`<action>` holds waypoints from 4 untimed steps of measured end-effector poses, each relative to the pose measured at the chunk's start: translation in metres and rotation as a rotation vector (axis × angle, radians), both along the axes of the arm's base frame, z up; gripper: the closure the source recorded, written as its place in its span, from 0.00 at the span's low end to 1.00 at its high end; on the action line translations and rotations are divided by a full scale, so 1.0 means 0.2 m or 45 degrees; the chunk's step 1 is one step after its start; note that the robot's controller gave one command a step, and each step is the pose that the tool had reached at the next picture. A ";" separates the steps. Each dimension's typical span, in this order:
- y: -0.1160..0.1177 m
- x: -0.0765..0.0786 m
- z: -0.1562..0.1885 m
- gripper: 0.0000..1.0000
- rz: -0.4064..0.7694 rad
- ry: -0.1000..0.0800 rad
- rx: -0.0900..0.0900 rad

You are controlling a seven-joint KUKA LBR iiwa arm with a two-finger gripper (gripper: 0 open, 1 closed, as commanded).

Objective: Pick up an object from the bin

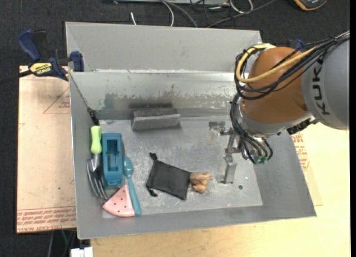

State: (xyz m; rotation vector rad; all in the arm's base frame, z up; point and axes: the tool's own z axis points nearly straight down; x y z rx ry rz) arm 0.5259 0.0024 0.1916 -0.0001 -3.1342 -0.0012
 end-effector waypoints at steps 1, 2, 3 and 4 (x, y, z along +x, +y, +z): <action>0.00 0.01 0.02 0.00 0.000 -0.010 0.000; 0.10 0.07 -0.25 0.00 -0.084 -0.017 0.001; 0.37 0.12 -0.57 0.00 -0.145 -0.013 0.003; 0.57 -0.09 -0.61 0.00 -0.215 -0.015 0.000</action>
Offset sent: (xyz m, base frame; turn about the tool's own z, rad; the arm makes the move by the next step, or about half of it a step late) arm 0.0214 0.0391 -0.1027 0.1223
